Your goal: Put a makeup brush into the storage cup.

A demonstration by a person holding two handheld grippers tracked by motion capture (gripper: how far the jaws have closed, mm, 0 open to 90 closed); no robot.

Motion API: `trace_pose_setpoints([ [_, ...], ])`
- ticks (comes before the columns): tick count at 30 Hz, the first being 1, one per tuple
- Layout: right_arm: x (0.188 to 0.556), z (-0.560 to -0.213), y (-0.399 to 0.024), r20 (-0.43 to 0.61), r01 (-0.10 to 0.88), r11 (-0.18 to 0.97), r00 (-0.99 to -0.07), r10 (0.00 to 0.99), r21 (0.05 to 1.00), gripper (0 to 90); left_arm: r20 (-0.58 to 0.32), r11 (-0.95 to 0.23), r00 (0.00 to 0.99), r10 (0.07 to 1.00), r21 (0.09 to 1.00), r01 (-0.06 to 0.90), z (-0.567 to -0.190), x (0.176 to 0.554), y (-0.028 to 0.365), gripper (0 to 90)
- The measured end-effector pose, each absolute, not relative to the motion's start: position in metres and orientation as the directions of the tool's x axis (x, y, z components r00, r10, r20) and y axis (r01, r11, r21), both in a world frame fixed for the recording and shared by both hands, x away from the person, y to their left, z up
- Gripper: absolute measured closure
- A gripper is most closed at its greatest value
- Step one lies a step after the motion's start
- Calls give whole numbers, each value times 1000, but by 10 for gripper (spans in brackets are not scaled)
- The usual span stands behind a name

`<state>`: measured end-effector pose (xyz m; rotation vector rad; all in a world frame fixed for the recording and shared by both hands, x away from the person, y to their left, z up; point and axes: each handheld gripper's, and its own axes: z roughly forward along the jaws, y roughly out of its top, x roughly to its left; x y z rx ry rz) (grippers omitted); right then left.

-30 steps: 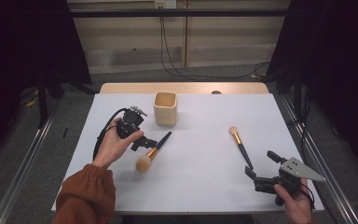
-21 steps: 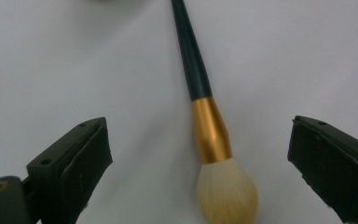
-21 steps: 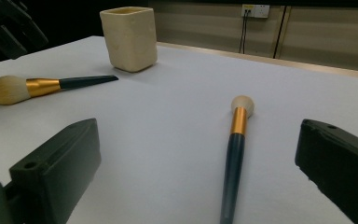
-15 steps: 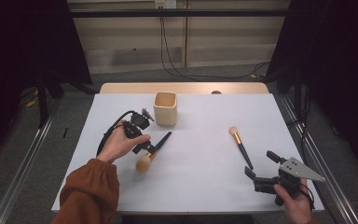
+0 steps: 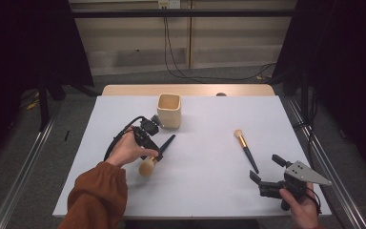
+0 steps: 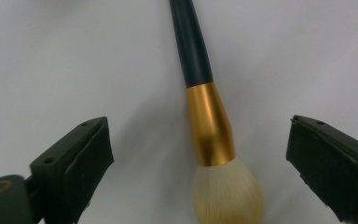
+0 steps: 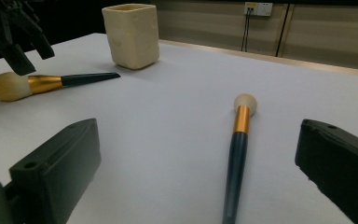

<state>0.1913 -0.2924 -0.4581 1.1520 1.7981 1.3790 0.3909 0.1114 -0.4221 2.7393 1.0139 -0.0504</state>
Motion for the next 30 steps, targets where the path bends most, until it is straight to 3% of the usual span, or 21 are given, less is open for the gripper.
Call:
trace_pose_setpoints([
  [11, 192, -459, -292, 51, 286, 91, -455, 889, 954, 2, -141, -728, 744, 654, 151, 669, -434, 392, 108, 271],
  [30, 192, -459, -291, 50, 292, 98, -459, 887, 952, 2, -119, -724, 734, 669, 118, 679, -446, 391, 104, 470],
])
